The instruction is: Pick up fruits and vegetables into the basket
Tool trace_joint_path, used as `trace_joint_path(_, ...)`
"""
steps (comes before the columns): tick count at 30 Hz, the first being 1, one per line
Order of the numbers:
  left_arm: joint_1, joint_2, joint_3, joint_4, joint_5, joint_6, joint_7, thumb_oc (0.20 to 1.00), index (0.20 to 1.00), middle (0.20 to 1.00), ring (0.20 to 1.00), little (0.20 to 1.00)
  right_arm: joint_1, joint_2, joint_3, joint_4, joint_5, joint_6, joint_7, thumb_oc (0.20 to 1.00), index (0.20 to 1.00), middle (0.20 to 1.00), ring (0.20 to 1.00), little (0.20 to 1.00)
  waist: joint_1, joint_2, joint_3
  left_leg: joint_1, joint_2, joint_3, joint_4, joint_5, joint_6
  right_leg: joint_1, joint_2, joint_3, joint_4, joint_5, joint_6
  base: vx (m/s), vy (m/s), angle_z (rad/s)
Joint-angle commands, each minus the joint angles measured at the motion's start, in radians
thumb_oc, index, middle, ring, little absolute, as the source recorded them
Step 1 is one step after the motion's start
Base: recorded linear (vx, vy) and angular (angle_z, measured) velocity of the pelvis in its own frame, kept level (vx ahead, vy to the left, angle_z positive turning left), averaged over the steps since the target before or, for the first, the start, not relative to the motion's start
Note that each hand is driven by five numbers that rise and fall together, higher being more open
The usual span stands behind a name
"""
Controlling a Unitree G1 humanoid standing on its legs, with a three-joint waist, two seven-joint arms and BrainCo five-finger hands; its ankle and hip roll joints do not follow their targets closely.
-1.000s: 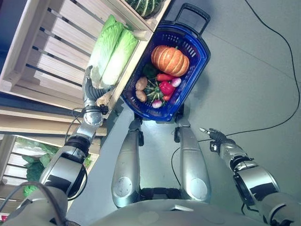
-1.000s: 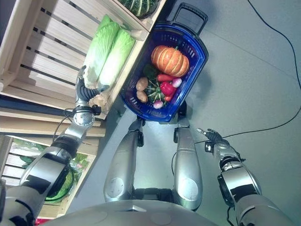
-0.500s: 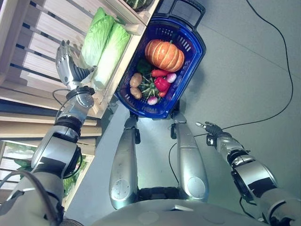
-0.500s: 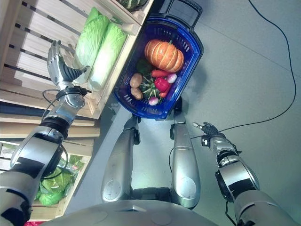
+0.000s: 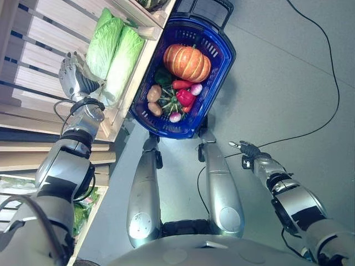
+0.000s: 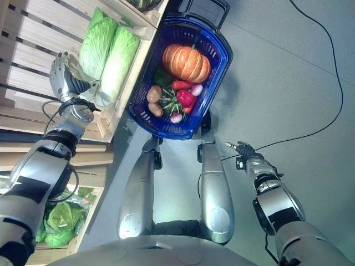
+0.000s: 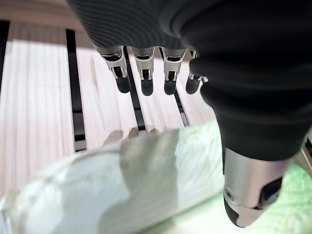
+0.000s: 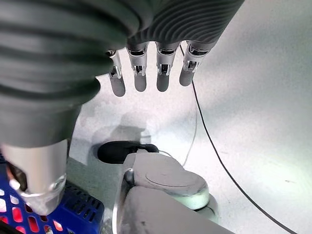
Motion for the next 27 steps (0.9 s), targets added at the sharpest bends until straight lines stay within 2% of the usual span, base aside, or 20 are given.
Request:
trace_joint_path(1,-0.021,0.035,0.011,0.050,-0.052,0.023,-0.031,1.000,1.000,1.000,1.000,1.000,0.038,-0.021,0.040,0.001,0.027,0.019,0.004,1.000,1.000,1.000,1.000,1.000,0.007,-0.023,-0.036,-0.056,-0.043,0.005,0.103,-0.083,0.013,-0.001,0.048,-0.027,0.087,-0.097,-0.015,0.00,0.000,0.00)
trace_joint_path(17,-0.045,0.013,0.039,0.149,-0.269,0.012,-0.217,1.000,1.000,1.000,1.000,1.000,0.014,-0.024,0.048,0.004,0.021,0.027,0.009,1.000,1.000,1.000,1.000,1.000,-0.004,-0.036,-0.036,-0.076,-0.033,0.009,0.112,-0.080,0.009,-0.022,0.053,-0.029,0.100,-0.101,-0.012,0.00,0.001,-0.02)
trace_joint_path(27,-0.064,0.005,0.066,0.206,-0.349,0.051,-0.240,1.000,1.000,1.000,1.000,1.000,0.001,-0.021,0.057,0.007,0.027,0.034,0.013,1.000,1.000,1.000,1.000,1.000,-0.006,-0.047,-0.036,-0.086,-0.032,0.007,0.117,-0.079,0.008,-0.032,0.057,-0.029,0.106,-0.104,-0.012,0.00,0.000,0.00)
